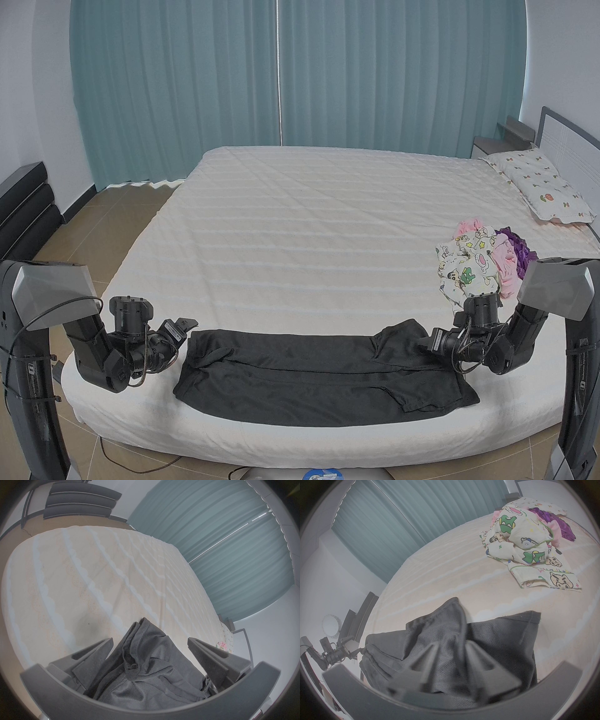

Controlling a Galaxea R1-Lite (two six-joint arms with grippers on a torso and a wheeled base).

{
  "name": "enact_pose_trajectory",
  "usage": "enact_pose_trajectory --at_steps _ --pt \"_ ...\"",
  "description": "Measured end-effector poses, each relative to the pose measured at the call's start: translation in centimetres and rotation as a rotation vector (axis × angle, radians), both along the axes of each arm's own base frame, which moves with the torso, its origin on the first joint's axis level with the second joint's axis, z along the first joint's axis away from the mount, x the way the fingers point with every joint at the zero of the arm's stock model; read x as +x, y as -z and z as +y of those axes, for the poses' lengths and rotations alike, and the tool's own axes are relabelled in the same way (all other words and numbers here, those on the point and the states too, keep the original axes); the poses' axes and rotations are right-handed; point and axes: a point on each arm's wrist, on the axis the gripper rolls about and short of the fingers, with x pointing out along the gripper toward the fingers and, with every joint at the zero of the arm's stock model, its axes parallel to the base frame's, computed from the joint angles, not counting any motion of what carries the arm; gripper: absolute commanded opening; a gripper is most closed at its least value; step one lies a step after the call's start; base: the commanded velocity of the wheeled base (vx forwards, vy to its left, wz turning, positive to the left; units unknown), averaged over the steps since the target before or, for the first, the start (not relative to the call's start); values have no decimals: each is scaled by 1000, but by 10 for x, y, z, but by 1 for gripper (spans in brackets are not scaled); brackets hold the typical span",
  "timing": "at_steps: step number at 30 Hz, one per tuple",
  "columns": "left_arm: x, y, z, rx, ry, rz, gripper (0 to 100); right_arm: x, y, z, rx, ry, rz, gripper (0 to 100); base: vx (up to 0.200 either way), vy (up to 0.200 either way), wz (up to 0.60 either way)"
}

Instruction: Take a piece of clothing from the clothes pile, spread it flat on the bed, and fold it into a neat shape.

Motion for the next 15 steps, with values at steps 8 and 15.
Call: enact_pose_trajectory --at_steps 8,15 --pt "-1 1 -1 3 1 3 100 -15 -14 -8 12 10 5 0 0 0 0" --pt "-1 1 -1 9 5 5 100 -34 -26 -15 66 -36 19 0 0 0 0"
